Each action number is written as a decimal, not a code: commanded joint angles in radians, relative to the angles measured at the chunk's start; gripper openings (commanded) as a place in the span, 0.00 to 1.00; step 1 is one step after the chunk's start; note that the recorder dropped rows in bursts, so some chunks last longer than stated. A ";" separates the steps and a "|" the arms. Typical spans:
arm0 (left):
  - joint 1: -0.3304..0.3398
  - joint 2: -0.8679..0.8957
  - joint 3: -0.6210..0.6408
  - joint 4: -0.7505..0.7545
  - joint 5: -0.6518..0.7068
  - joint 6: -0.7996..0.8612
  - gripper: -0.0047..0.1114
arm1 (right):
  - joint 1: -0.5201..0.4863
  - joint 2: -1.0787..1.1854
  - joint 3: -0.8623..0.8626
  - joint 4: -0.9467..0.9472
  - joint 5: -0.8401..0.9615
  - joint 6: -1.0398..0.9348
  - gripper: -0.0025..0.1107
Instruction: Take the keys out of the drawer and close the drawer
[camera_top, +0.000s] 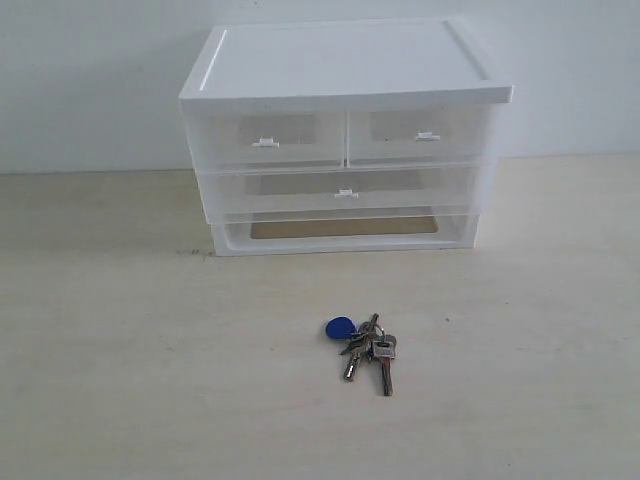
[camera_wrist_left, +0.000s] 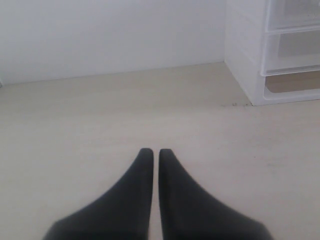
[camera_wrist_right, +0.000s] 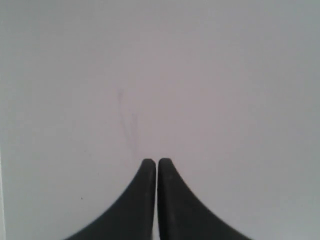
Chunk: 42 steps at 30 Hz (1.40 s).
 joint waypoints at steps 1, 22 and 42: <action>0.004 -0.003 0.004 -0.011 0.001 0.003 0.08 | 0.003 -0.006 0.062 0.039 0.009 -0.131 0.02; 0.004 -0.003 0.004 -0.011 0.001 0.003 0.08 | 0.003 -0.006 0.079 0.128 0.664 -0.748 0.02; 0.004 -0.003 0.004 -0.011 0.001 0.003 0.08 | 0.003 -0.006 0.079 0.129 0.917 -0.800 0.02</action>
